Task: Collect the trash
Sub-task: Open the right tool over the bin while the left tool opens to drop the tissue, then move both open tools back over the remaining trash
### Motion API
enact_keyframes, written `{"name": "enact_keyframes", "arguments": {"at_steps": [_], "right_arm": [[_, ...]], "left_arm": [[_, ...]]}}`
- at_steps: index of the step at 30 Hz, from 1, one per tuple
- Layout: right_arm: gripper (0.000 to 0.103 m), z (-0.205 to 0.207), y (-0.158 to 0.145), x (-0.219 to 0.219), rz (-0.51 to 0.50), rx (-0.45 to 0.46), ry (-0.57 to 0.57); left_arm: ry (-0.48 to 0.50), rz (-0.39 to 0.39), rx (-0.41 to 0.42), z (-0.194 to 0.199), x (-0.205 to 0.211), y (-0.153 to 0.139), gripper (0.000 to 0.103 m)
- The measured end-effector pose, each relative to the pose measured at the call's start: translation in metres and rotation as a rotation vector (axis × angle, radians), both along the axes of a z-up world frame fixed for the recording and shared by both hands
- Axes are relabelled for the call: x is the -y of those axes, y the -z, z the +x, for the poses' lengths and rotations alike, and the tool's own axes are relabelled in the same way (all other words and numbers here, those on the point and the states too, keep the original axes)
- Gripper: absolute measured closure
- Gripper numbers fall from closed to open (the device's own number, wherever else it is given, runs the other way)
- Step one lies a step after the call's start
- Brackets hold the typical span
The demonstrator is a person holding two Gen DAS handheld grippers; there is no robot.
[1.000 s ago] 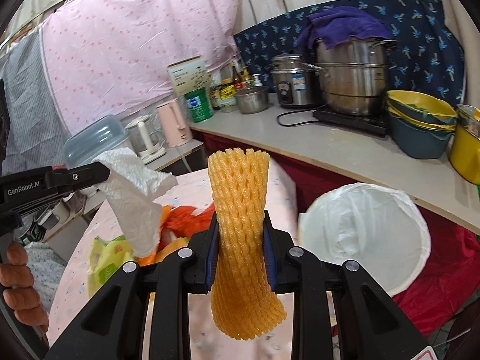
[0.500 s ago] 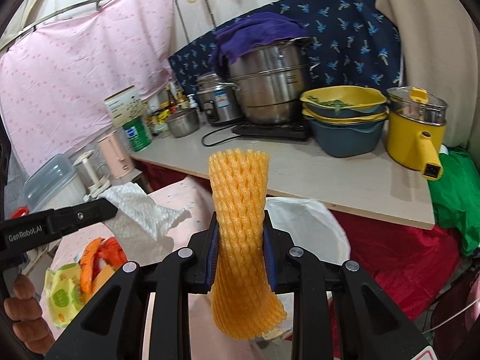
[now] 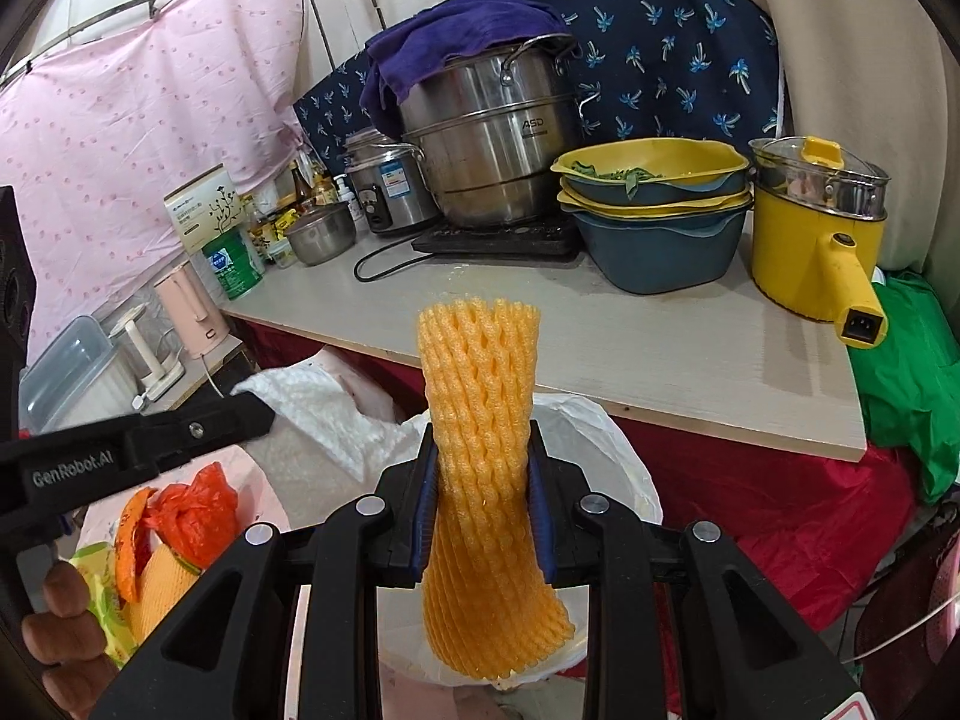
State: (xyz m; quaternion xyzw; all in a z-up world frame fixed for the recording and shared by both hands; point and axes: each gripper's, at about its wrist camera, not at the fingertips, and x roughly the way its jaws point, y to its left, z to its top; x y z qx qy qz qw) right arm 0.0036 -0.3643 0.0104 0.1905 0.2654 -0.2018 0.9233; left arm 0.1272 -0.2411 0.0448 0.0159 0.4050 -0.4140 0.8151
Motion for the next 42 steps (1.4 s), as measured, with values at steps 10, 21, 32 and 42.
{"name": "enact_keyframes", "arguments": {"at_steps": [10,21,32,42], "right_arm": [[0.050,0.016,-0.006,-0.001,-0.023,0.016,0.001],[0.046,0.008,-0.023,-0.016,-0.035,0.053,-0.012],[0.044,0.002,-0.032,-0.062,-0.049,0.064,-0.081],[0.044,0.015,-0.030,-0.130,-0.051,0.040,-0.200]], "left_arm": [[-0.061,-0.001,0.013,0.009,-0.005,0.005,0.045],[-0.155,-0.021,0.040,0.012,-0.045,-0.009,0.043],[-0.347,0.026,0.118,0.005,-0.136,-0.017,0.042],[-0.510,0.139,0.177,-0.008,-0.233,-0.007,0.032]]}}
